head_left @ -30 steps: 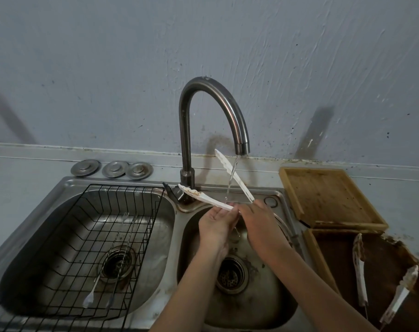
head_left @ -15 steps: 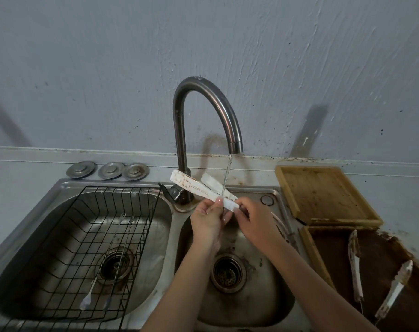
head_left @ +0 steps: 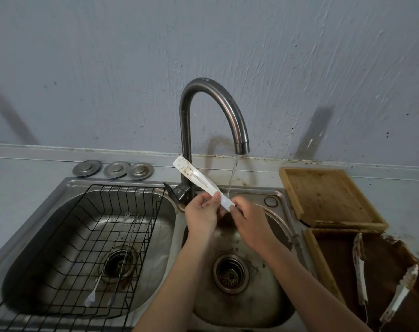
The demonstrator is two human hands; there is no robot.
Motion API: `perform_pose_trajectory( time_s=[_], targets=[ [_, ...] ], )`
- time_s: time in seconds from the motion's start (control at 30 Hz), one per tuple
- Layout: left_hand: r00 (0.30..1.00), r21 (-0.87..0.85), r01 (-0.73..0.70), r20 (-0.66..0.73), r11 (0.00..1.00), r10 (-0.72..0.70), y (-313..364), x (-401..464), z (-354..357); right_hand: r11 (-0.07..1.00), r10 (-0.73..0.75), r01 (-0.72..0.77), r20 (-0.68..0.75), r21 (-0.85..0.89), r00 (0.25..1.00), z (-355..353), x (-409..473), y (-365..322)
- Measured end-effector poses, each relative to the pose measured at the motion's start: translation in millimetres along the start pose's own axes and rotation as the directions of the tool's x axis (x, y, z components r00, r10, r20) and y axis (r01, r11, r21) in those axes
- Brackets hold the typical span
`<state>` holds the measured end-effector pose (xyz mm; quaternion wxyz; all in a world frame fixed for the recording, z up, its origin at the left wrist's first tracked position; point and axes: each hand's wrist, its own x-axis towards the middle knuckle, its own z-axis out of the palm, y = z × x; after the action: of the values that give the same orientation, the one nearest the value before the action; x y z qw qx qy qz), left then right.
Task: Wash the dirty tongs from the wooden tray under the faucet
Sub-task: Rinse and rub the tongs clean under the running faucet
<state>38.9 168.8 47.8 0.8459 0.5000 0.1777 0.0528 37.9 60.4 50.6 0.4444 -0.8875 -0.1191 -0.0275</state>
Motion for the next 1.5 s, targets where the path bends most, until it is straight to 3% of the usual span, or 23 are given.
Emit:
perform_pose_trajectory(
  time_s=[0.2, 0.37, 0.5, 0.57, 0.63, 0.7, 0.9, 1.13, 1.3, 1.5],
  targets=[
    [0.997, 0.121, -0.072, -0.010, 0.990, 0.074, -1.3, 6.0, -4.3, 1.000, -0.003, 0.003, -0.014, 0.003, 1.000, 5.9, 3.3, -4.9],
    [1.000, 0.121, -0.022, 0.022, 0.992, 0.020, -4.4, 6.6, -2.8, 0.993, -0.011, 0.005, -0.046, -0.114, 0.999, 2.1, 3.9, 0.0],
    [0.998, 0.087, 0.041, 0.037, 0.995, -0.044, -10.0, 1.7, -1.1, 0.997, -0.026, 0.017, -0.122, -0.075, 0.992, -2.9, -2.4, 12.6],
    [0.996, 0.081, 0.071, 0.055, 0.994, -0.076, -15.5, -4.3, 0.4, 0.994, 0.099, -0.103, -0.094, -0.033, 0.991, -10.8, -2.4, 18.6],
    [0.988, 0.093, 0.111, 0.094, 0.989, -0.120, -23.1, -11.6, 3.0, 0.959, 0.283, -0.282, 0.020, -0.007, 0.959, -18.9, -2.8, 18.6],
    [0.978, 0.146, 0.143, 0.130, 0.979, -0.162, -29.8, -19.0, 5.8, 0.933, 0.359, -0.355, 0.132, -0.055, 0.924, -24.2, -6.2, 19.1],
    [0.962, 0.197, 0.200, 0.145, 0.960, -0.230, -38.7, -19.3, 0.6, 0.921, 0.371, -0.323, 0.236, -0.219, 0.898, -29.5, -16.4, 26.2],
    [0.961, -0.058, 0.275, 0.004, 0.960, -0.275, -32.1, -5.1, -6.3, 0.937, 0.294, -0.225, 0.256, -0.267, 0.921, -23.1, -15.6, 11.7],
    [0.938, 0.094, 0.333, 0.073, 0.938, -0.340, -36.7, -15.0, -9.1, 0.908, 0.304, -0.198, 0.258, -0.369, 0.917, -28.3, -20.8, 14.2],
    [0.913, -0.001, 0.407, 0.027, 0.914, -0.407, -34.3, -13.0, -9.0, 0.900, 0.253, -0.121, 0.275, -0.419, 0.928, -43.8, -28.3, 20.5]
  ],
)
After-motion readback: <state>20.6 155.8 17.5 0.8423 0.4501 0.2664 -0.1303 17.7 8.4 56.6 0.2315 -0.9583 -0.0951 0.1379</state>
